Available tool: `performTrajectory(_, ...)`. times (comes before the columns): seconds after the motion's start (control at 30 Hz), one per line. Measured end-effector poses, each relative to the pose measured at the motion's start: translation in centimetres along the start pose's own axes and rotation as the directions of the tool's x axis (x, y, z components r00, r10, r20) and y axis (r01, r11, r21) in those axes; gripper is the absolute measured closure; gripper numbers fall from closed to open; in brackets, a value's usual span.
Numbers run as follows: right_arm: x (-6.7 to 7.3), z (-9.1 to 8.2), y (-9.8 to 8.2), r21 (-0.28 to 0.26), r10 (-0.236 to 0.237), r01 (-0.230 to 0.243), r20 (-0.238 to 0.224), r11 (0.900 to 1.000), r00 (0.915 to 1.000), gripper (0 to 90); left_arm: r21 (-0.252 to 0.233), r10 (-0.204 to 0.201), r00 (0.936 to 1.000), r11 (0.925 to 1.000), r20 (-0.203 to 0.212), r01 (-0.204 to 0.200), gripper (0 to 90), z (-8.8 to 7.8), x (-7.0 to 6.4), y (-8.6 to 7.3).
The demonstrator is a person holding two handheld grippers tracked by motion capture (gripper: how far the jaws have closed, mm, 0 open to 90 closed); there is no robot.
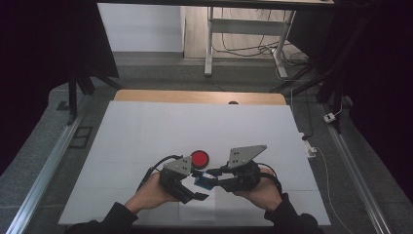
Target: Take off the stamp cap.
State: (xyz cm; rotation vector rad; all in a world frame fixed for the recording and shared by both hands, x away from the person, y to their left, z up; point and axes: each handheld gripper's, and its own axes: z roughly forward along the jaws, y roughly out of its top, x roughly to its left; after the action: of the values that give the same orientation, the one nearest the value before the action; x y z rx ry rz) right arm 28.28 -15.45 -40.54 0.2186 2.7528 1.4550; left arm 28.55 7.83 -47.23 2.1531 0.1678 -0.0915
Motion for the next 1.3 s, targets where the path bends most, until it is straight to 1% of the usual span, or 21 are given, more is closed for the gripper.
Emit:
performTrajectory(0.07, 0.0, 0.0, 0.0, -0.005, -0.003, 0.003, -0.007, 1.0, 1.0, 70.5, -0.001, 0.003, 1.0, 1.0, 0.004, -0.003, 40.8, 0.0, 0.0, -0.1)
performTrajectory(0.23, 0.1, -0.1, 0.0, -0.007, -0.004, 0.004, -0.016, 1.0, 0.9999, 70.5, -0.013, 0.005, 0.9993, 0.9999, 0.036, -0.005, 54.2, -0.3, 0.1, -0.2)
performTrajectory(0.33, 0.1, -0.2, 0.0, -0.008, -0.007, 0.007, -0.026, 1.0, 0.9996, 70.5, -0.021, 0.003, 0.9989, 0.9998, 0.046, -0.002, 57.9, -0.5, 0.1, -0.3)
performTrajectory(0.43, 0.1, -0.3, 0.0, -0.013, -0.012, 0.011, -0.031, 1.0, 0.9995, 70.5, -0.032, -0.002, 0.9981, 0.9995, 0.062, 0.004, 58.4, -0.6, 0.2, -0.3)
performTrajectory(0.57, 0.1, -0.3, 0.0, -0.019, -0.011, 0.01, -0.042, 1.0, 0.999, 70.5, -0.032, 0.001, 0.9983, 0.9995, 0.058, 0.001, 61.6, -0.7, 0.1, -0.3)
performTrajectory(0.63, 0.1, -0.3, 0.1, -0.011, -0.017, 0.017, -0.044, 1.0, 0.9989, 70.5, -0.035, -0.002, 0.9981, 0.9994, 0.061, 0.004, 64.0, -0.8, 0.1, -0.3)
performTrajectory(0.77, 0.2, -0.4, 0.1, -0.02, -0.019, 0.018, -0.053, 1.0, 0.9984, 70.5, -0.041, 0.001, 0.9974, 0.9991, 0.072, 0.002, 65.7, -0.9, 0.1, -0.3)
performTrajectory(0.9, 0.2, -0.4, 0.1, -0.036, -0.025, 0.022, -0.072, 0.999, 0.9971, 70.5, -0.05, 0.007, 0.9954, 0.9988, 0.096, -0.003, 68.1, -1.1, 0.0, -0.3)
performTrajectory(0.97, 0.2, -0.5, 0.1, -0.04, -0.024, 0.021, -0.077, 0.999, 0.9967, 70.5, -0.051, 0.001, 0.9946, 0.9987, 0.103, 0.004, 68.4, -1.2, 0.0, -0.2)
performTrajectory(1.0, 0.1, -0.6, 0.1, -0.04, -0.022, 0.019, -0.081, 0.999, 0.9965, 70.5, -0.051, -0.009, 0.9942, 0.9986, 0.107, 0.014, 68.6, -1.2, 0.0, -0.2)
performTrajectory(1.03, 0.1, -0.5, 0.1, -0.052, -0.017, 0.013, -0.084, 0.999, 0.9963, 70.5, -0.05, -0.018, 0.994, 0.9985, 0.108, 0.023, 68.6, -1.2, 0.0, -0.2)
performTrajectory(1.1, 0.1, -0.6, 0.1, -0.053, -0.018, 0.014, -0.082, 0.998, 0.9964, 70.5, -0.042, -0.04, 0.9924, 0.9981, 0.116, 0.045, 68.7, -1.2, 0.1, -0.2)
performTrajectory(1.2, 0.2, -0.5, 0.1, -0.05, -0.024, 0.021, -0.073, 0.999, 0.9971, 70.6, -0.032, -0.083, 0.9882, 0.9956, 0.129, 0.088, 68.8, -1.1, 0.3, -0.2)
performTrajectory(1.27, 0.3, -0.5, 0.1, -0.05, -0.039, 0.037, -0.052, 0.998, 0.9979, 70.6, -0.022, -0.11, 0.985, 0.9933, 0.133, 0.114, 68.8, -1.1, 0.5, -0.2)
performTrajectory(1.3, 0.5, -0.5, 0.1, -0.045, -0.062, 0.061, -0.03, 0.997, 0.9976, 70.7, -0.02, -0.121, 0.9838, 0.992, 0.132, 0.125, 68.9, -1.1, 0.6, -0.2)
